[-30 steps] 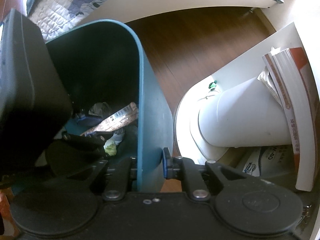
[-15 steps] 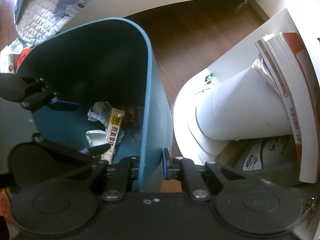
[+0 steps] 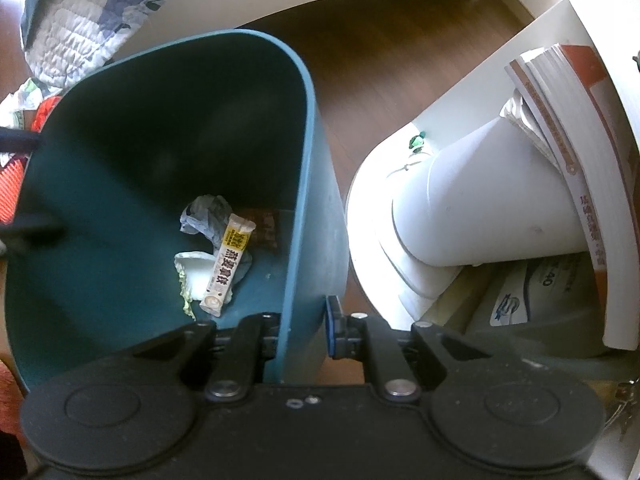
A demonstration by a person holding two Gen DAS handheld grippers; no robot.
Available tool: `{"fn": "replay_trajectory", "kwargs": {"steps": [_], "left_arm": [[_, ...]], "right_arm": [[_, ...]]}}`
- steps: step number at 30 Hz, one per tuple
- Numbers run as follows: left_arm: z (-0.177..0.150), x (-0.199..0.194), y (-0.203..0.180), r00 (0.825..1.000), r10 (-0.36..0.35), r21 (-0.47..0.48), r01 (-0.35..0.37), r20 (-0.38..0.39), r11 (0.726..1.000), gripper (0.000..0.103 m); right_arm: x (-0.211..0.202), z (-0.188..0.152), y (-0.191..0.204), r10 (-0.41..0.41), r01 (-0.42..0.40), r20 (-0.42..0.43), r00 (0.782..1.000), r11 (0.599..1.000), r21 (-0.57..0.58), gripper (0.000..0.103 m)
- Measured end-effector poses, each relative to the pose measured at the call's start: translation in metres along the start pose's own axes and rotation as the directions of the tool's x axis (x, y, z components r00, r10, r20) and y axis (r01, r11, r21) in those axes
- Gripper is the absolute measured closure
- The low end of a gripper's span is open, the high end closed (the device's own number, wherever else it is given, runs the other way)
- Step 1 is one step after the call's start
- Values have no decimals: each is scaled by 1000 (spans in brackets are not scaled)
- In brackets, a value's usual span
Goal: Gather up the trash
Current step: 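Move the left tool to the orange foam fruit net and grasp it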
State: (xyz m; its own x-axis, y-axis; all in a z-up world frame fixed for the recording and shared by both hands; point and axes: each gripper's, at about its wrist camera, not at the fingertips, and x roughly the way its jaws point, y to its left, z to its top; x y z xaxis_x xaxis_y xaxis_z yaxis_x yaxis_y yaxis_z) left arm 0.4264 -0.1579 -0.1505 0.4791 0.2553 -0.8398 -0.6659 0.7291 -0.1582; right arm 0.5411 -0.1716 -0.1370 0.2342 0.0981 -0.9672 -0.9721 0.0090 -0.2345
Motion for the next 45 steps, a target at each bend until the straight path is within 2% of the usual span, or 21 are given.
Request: {"fn": "replay_trajectory", "kwargs": {"steps": [3,4,7,9,12,14,17,19,21,23,24,27,29,33,35,39,41,42,43,45], "left_arm": [[-15,-20,44,997,68,-72,-67,23,995,33],[-22,-25,59,995,98,-98,-95,23,991,29],[-43,-35,107,983,181,-202,-176,6,964,26],[-61,-38,142,973,231,-273,-229,-25,934,26],[-88,-36,185,945,318,-344,-323,-72,882,26],[-104,-32,210,936,335,-393,-351,-110,850,26],[-131,-22,241,935,312,-475,-354,-167,806,26],[-148,-14,253,925,314,-498,-379,-214,780,26],[-167,-3,259,927,282,-511,-371,-246,776,26],[-184,13,265,924,244,-540,-371,-294,755,26],[-194,23,271,924,213,-569,-365,-317,737,26],[-223,55,285,923,86,-674,-335,-375,658,26],[-236,71,289,911,65,-703,-358,-407,615,26],[-256,97,299,899,53,-735,-388,-434,556,26],[-260,108,301,897,33,-741,-385,-441,550,26],[-260,112,300,902,41,-738,-378,-431,559,26],[-257,115,298,898,48,-725,-385,-438,571,26],[-256,116,295,894,59,-712,-393,-445,582,29],[-254,114,292,889,78,-697,-406,-451,592,39],[-251,113,287,879,109,-672,-430,-464,603,52]], "right_arm": [[0,-1,2,5,-5,0,1000,1000,-8,91],[0,0,3,8,-8,0,1000,1000,-6,91],[1,1,5,17,-17,-3,1000,1000,0,91],[0,3,8,17,-17,-4,1000,1000,-1,91],[-2,3,13,15,-15,-5,1000,1000,0,90],[-3,1,15,21,-21,-6,1000,1000,7,89],[-2,1,14,40,-39,-21,999,999,23,88],[0,1,14,53,-51,-36,998,998,39,88],[2,2,13,61,-59,-48,997,997,54,88],[4,1,15,61,-58,-61,996,996,61,88],[5,2,15,60,-56,-65,996,996,63,88],[7,1,16,60,-54,-75,995,995,80,89],[8,-1,17,58,-51,-79,995,995,88,89],[10,-5,18,47,-39,-84,995,995,96,90],[12,-7,17,40,-31,-87,995,994,102,90],[15,-8,16,27,-17,-101,995,995,102,92],[12,-7,19,24,-14,-105,994,995,102,92],[12,-7,19,24,-13,-106,994,995,102,92],[13,-7,19,25,-14,-107,994,995,101,92],[14,-8,18,25,-14,-107,994,995,101,92]]}}
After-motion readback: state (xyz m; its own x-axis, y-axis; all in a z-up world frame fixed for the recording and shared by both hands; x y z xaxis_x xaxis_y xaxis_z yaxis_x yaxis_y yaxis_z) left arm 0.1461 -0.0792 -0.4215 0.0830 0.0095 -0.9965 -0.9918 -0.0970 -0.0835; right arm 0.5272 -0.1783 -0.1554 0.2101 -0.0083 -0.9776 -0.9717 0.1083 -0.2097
